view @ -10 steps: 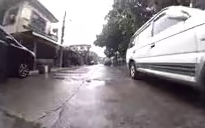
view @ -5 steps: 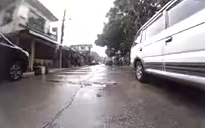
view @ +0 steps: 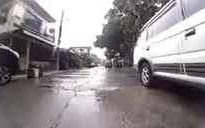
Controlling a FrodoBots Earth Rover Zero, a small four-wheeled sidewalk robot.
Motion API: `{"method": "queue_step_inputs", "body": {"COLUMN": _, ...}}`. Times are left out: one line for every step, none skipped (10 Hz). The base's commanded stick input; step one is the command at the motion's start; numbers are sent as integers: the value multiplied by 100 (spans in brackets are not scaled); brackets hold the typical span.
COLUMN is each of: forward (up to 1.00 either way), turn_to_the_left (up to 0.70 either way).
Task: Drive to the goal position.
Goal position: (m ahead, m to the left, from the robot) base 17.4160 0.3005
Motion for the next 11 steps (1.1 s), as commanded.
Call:
{"method": "queue_step_inputs", "body": {"forward": 100, "turn_to_the_left": 0}}
{"method": "queue_step_inputs", "body": {"forward": 100, "turn_to_the_left": 0}}
{"method": "queue_step_inputs", "body": {"forward": 100, "turn_to_the_left": 0}}
{"method": "queue_step_inputs", "body": {"forward": 100, "turn_to_the_left": 0}}
{"method": "queue_step_inputs", "body": {"forward": 100, "turn_to_the_left": 0}}
{"method": "queue_step_inputs", "body": {"forward": 100, "turn_to_the_left": 0}}
{"method": "queue_step_inputs", "body": {"forward": 100, "turn_to_the_left": 0}}
{"method": "queue_step_inputs", "body": {"forward": 100, "turn_to_the_left": 0}}
{"method": "queue_step_inputs", "body": {"forward": 100, "turn_to_the_left": 0}}
{"method": "queue_step_inputs", "body": {"forward": 100, "turn_to_the_left": 0}}
{"method": "queue_step_inputs", "body": {"forward": 100, "turn_to_the_left": 0}}
